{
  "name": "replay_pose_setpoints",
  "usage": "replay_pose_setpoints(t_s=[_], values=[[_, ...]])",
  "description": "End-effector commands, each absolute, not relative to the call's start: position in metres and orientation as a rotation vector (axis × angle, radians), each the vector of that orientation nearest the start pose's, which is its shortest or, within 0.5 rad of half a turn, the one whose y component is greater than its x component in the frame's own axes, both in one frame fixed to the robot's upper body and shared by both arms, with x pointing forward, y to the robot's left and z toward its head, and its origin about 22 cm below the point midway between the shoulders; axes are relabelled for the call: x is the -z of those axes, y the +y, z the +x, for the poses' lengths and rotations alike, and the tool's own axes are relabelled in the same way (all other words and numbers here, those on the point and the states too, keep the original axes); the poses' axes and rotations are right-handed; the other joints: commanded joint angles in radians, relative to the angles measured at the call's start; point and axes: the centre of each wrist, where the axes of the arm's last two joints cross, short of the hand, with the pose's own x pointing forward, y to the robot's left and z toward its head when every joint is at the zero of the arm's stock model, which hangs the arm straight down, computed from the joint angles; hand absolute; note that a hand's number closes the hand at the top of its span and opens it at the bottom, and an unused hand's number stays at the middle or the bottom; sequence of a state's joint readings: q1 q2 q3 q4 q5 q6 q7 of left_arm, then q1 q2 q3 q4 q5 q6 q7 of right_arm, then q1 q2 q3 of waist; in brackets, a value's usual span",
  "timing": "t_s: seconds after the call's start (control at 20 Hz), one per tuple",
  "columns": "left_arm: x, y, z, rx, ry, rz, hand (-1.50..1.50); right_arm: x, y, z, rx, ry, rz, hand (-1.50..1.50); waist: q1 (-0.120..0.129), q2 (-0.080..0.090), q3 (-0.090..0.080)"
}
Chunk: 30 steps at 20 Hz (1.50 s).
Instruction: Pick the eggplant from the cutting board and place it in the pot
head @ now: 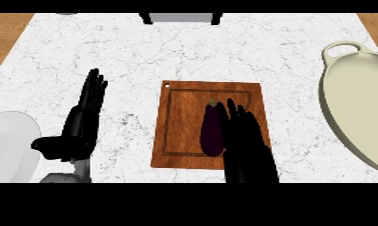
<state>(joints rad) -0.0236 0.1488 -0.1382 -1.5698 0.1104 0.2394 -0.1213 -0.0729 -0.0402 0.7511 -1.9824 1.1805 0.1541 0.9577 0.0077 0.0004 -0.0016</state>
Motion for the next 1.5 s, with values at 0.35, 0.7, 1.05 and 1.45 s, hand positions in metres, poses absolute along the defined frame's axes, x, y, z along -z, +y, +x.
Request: replay_pose_setpoints(t_s=[0.35, 0.7, 1.05, 1.45], values=[[-0.004, 0.219, 0.232, -0.045, -1.688, 0.097, 0.00, -0.072, -0.049, 0.197, -0.920, -1.063, -0.893, -1.50, 0.001, 0.000, 0.001], [0.008, 0.226, 0.239, -0.040, -1.698, 0.101, 0.00, -0.058, -0.052, 0.211, -0.956, -1.093, -0.903, -1.50, -0.006, 0.000, 0.001], [0.002, 0.235, 0.263, -0.034, -1.679, 0.102, 0.00, -0.052, -0.052, 0.222, -0.943, -1.065, -0.924, -1.50, -0.006, 0.000, 0.001], [0.000, 0.243, 0.226, -0.030, -1.698, 0.111, 0.00, -0.020, -0.056, 0.238, -0.984, -1.142, -1.022, 1.50, 0.005, -0.001, 0.002]])
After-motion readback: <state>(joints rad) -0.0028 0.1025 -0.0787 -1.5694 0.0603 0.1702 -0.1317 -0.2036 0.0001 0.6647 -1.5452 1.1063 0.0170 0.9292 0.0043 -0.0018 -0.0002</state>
